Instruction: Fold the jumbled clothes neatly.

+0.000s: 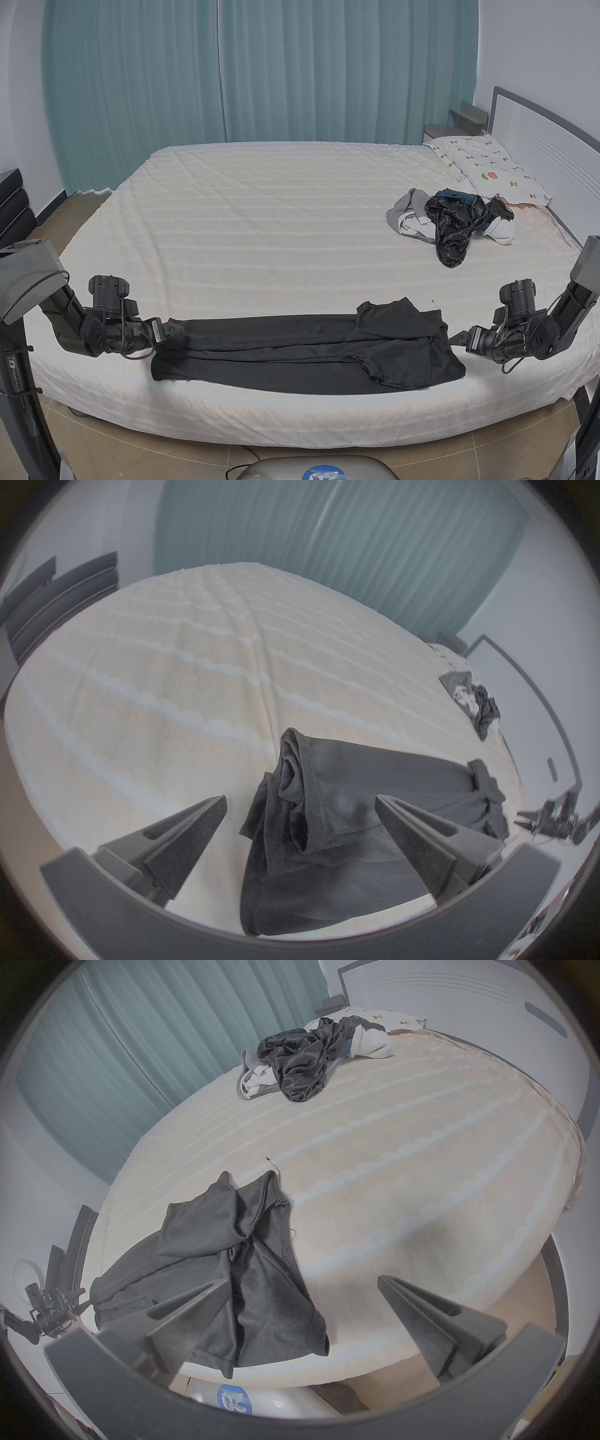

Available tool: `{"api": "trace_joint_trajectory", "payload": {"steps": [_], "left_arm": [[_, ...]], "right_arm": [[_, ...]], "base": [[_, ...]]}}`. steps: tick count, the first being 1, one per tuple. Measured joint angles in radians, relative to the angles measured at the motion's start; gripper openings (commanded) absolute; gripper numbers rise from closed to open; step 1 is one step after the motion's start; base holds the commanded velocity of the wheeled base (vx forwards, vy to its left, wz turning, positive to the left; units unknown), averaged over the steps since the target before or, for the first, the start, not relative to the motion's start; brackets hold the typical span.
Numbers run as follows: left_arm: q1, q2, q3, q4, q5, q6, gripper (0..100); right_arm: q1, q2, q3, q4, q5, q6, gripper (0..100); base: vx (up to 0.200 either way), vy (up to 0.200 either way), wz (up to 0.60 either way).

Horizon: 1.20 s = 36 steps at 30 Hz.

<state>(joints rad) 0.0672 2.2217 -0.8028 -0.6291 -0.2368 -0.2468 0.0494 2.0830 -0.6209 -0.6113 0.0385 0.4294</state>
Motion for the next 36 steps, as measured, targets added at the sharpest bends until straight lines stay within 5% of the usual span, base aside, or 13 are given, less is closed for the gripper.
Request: {"api": "trace_joint_trajectory", "payload": {"steps": [8, 9, 36], "left_arm": [[0.005, 0.055, -0.053, 0.001, -0.065, 0.089, 100], [0.005, 0.060, -0.056, 0.001, -0.071, 0.092, 0], [0.010, -0.013, -0.043, 0.063, -0.040, 0.110, 0]], "right_arm": [[0.004, 0.001, 0.003, 0.000, 0.003, 0.000, 100], [0.006, 0.001, 0.003, 0.000, 0.003, 0.000, 100], [0.010, 0.003, 0.004, -0.001, 0.003, -0.001, 100]], "base": [[0.000, 0.000, 0.00], [0.000, 0.000, 0.00], [0.000, 0.000, 0.00]]}}
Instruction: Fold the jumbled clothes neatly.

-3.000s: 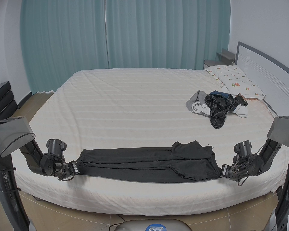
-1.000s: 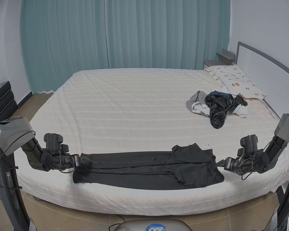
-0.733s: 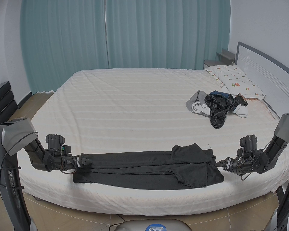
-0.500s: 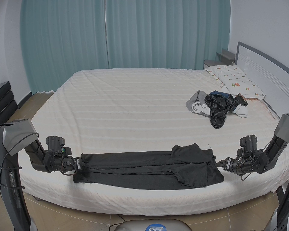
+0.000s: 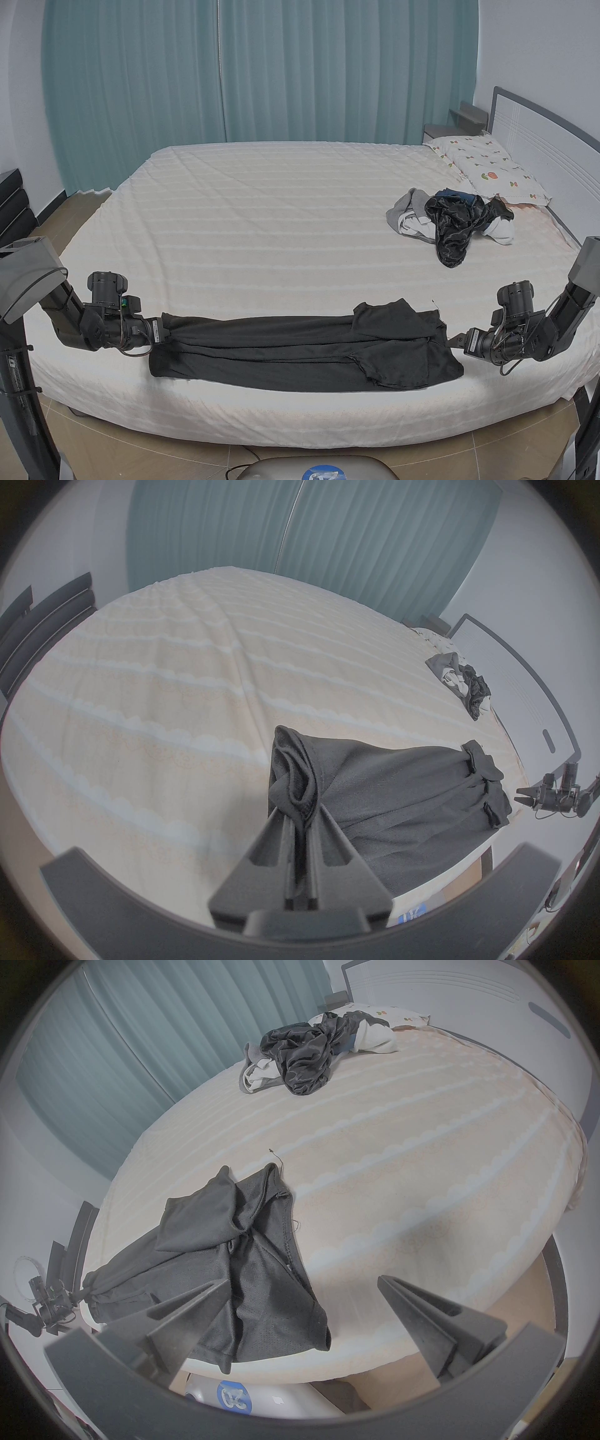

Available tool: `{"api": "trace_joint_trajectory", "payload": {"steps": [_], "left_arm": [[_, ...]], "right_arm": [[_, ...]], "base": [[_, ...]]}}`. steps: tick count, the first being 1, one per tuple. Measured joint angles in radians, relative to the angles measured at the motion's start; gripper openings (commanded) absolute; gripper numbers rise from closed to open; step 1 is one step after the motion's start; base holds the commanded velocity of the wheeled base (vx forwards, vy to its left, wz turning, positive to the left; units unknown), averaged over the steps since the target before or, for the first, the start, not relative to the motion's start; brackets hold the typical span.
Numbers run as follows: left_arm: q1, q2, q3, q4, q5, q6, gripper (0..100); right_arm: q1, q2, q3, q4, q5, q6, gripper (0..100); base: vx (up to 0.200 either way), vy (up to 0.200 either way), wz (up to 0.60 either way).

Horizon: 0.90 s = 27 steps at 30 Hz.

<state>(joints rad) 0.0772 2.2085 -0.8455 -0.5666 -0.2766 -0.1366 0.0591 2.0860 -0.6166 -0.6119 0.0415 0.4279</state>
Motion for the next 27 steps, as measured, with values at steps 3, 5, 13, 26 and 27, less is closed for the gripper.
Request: {"api": "trace_joint_trajectory", "payload": {"steps": [3, 5, 13, 26, 27], "left_arm": [[-0.009, -0.010, -0.001, 0.004, 0.016, -0.011, 0], [-0.018, -0.018, -0.001, 0.006, 0.023, -0.023, 0], [-0.079, -0.079, -0.006, 0.106, 0.044, -0.088, 0], [-0.237, -0.162, -0.071, 0.250, 0.207, -0.214, 0], [-0.247, -0.164, -0.077, 0.264, 0.216, -0.216, 0]], "right_arm": [[0.000, -0.003, 0.001, 0.000, 0.000, 0.000, 100], [0.000, -0.005, 0.004, 0.000, 0.000, 0.000, 100], [0.010, -0.021, 0.011, 0.000, 0.000, 0.001, 100], [0.019, -0.054, 0.020, 0.000, 0.001, 0.001, 100], [0.020, -0.057, 0.020, 0.000, 0.001, 0.001, 100]], "base": [[0.000, 0.000, 0.00], [0.000, 0.000, 0.00], [0.000, -0.125, 0.00], [0.000, -0.200, 0.00], [0.000, -0.200, 0.00]]}}
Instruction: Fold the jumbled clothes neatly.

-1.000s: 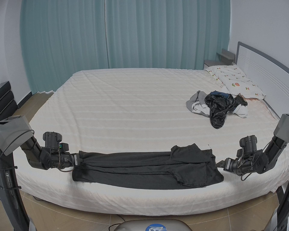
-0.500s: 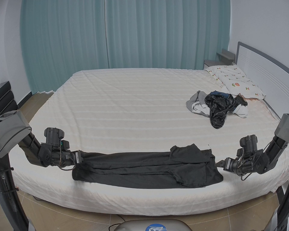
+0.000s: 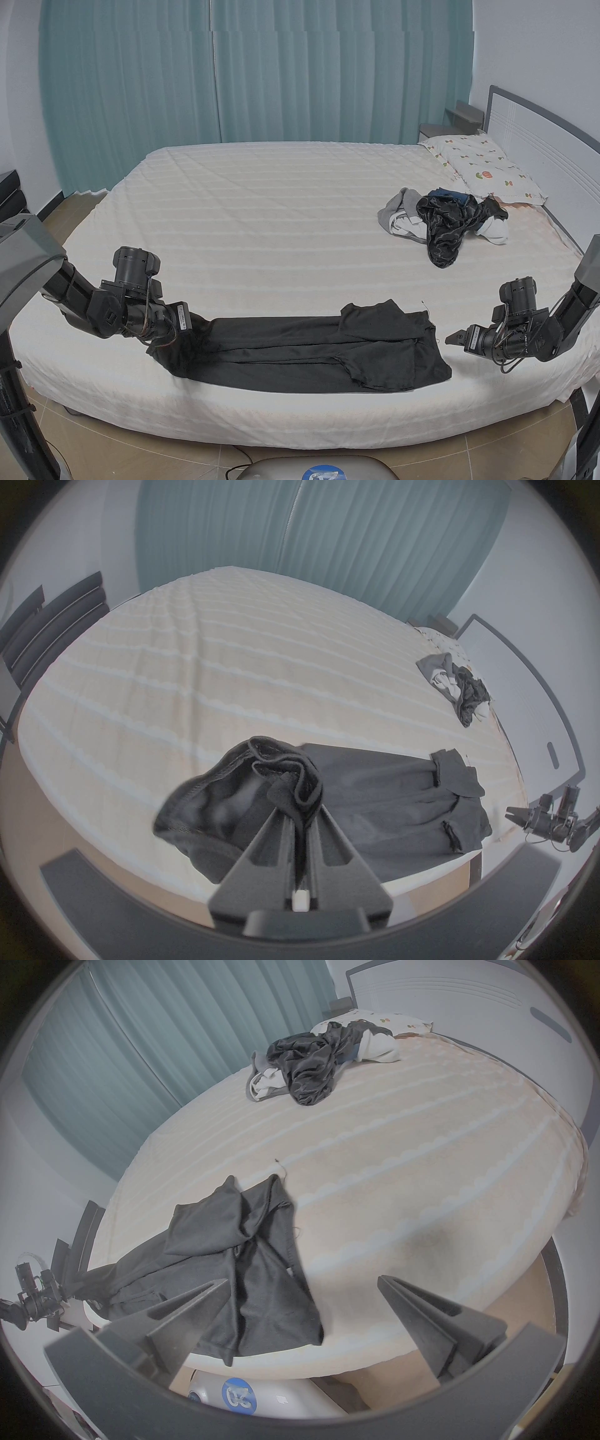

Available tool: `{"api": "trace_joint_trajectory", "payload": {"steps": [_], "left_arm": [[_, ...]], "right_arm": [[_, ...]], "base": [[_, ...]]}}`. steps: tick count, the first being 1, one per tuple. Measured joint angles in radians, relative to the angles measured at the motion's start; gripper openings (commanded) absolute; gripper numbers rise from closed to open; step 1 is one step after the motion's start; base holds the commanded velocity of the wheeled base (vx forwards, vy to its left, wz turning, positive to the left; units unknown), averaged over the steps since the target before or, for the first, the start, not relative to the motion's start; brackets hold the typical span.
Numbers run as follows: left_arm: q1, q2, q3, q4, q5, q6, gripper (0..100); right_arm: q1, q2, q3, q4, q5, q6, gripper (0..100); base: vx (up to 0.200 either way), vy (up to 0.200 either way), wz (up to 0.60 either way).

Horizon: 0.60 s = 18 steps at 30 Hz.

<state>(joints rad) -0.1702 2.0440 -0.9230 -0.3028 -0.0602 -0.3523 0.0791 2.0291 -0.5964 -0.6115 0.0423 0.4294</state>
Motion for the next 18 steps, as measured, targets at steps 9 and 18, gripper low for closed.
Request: {"api": "trace_joint_trajectory", "payload": {"steps": [9, 18], "left_arm": [[-0.124, -0.013, -0.109, 0.155, 0.053, -0.105, 0], [-0.243, 0.017, -0.296, 0.332, 0.087, -0.233, 0]], "right_arm": [[0.013, -0.017, 0.007, 0.000, 0.000, 0.000, 100], [0.020, -0.023, 0.009, 0.000, 0.000, 0.000, 100]], "base": [[0.000, -0.200, 0.00], [0.000, -0.200, 0.00]]}}
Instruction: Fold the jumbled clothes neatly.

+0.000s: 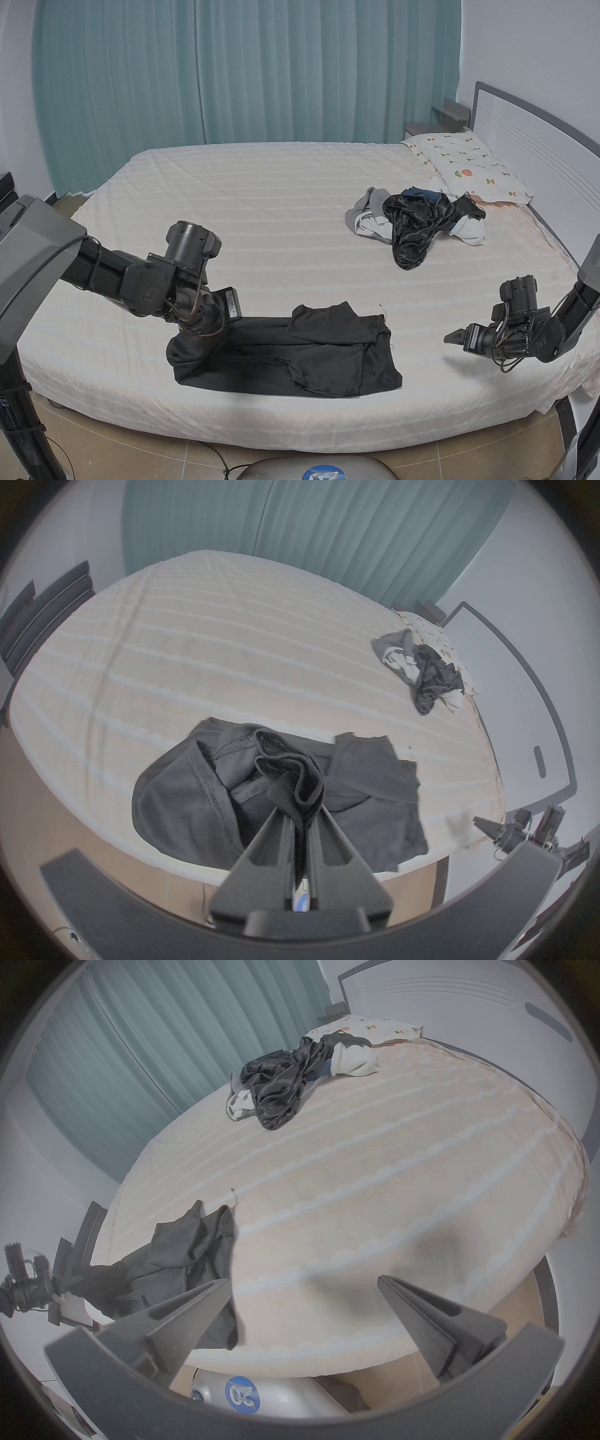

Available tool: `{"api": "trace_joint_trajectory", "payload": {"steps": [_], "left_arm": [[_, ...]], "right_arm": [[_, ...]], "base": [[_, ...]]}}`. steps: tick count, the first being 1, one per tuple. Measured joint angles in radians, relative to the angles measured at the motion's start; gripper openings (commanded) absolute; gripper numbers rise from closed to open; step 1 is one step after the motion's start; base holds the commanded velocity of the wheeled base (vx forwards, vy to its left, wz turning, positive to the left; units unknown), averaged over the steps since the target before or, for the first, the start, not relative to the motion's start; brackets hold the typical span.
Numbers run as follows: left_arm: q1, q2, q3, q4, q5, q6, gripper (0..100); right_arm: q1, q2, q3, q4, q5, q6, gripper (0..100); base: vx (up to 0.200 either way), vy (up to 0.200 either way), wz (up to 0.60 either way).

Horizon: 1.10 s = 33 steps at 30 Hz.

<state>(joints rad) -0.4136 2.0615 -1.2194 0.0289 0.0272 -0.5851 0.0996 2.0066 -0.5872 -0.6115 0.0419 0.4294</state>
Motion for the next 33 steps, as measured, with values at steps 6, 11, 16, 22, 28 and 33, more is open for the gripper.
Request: {"api": "trace_joint_trajectory", "payload": {"steps": [6, 11, 16, 22, 28, 33], "left_arm": [[-0.076, 0.061, -0.117, 0.036, 0.006, -0.071, 0], [-0.108, 0.127, -0.186, 0.035, 0.007, -0.089, 0], [-0.127, 0.173, -0.224, 0.022, 0.006, -0.139, 0], [-0.144, 0.214, -0.273, 0.014, -0.006, -0.199, 0], [-0.174, 0.252, -0.309, 0.013, -0.013, -0.207, 100], [-0.195, 0.269, -0.318, 0.009, -0.039, -0.217, 100]], "right_arm": [[0.006, 0.000, 0.001, 0.000, 0.000, 0.000, 100], [0.011, 0.000, 0.003, 0.000, 0.000, 0.000, 100], [0.016, 0.004, 0.003, 0.000, -0.001, 0.000, 100], [0.017, 0.010, 0.003, 0.000, 0.000, -0.001, 100], [0.017, 0.016, 0.003, 0.000, 0.000, -0.001, 100], [0.017, 0.023, 0.003, 0.000, -0.001, -0.001, 100]], "base": [[0.000, -0.167, 0.00], [0.000, 0.000, 0.00], [0.000, 0.000, 0.00], [0.000, 0.000, 0.00], [0.000, 0.000, 0.00], [0.000, 0.000, 0.00]]}}
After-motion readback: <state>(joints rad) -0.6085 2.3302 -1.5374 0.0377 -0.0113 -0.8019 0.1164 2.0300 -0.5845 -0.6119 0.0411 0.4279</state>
